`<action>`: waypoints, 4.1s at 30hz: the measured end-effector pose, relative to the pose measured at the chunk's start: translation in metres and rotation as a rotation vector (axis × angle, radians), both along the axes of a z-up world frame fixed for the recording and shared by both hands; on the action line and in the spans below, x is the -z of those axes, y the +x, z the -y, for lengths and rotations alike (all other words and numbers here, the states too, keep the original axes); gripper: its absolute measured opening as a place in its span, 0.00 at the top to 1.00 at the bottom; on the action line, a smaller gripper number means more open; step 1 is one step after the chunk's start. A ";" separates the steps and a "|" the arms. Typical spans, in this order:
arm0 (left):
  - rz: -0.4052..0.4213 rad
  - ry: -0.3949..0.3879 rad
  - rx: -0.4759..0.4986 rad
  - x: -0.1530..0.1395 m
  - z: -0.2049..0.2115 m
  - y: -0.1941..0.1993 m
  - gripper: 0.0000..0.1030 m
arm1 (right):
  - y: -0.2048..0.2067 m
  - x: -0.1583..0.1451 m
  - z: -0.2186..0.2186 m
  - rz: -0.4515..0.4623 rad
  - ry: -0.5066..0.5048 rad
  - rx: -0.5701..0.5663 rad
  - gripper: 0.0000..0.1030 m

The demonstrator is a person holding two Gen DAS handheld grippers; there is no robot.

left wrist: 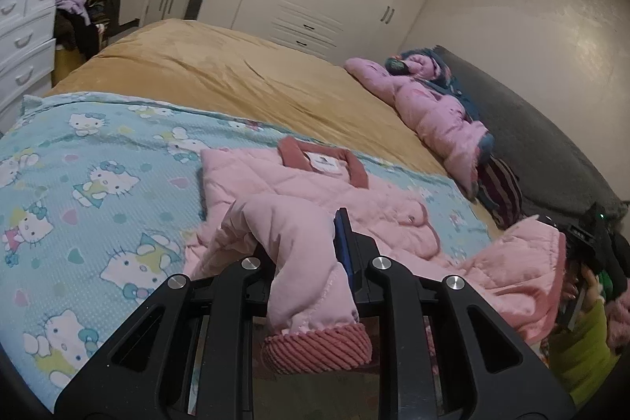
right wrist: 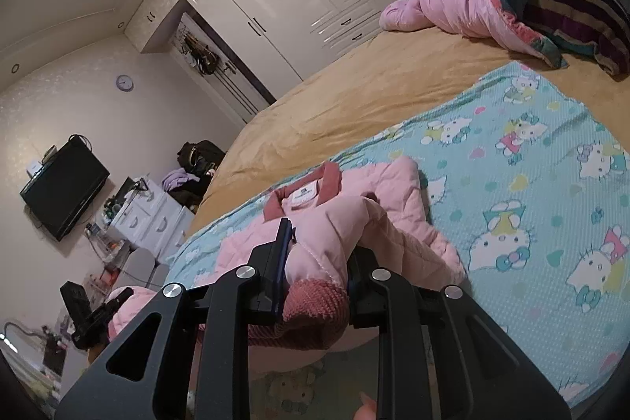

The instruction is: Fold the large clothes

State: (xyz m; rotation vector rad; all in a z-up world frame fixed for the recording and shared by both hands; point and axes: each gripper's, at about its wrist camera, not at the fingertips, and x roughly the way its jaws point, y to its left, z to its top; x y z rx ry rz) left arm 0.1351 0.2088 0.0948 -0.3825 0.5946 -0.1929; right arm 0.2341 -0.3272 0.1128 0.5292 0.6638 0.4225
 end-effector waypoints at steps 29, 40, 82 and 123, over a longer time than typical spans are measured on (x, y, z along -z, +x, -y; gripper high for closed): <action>-0.056 0.111 -0.072 0.017 -0.016 0.108 0.87 | 0.115 0.019 -0.025 0.012 -0.127 0.065 0.79; -0.112 0.136 -0.084 0.043 -0.020 0.145 0.86 | 0.153 0.046 -0.031 -0.028 -0.147 0.082 0.79; -0.071 -0.047 -0.086 0.029 -0.026 0.187 0.12 | 0.187 0.165 -0.169 -0.272 -0.431 -0.233 0.05; -0.001 0.173 -0.187 0.037 -0.049 0.220 0.96 | 0.259 0.029 -0.079 0.103 -0.364 0.095 0.83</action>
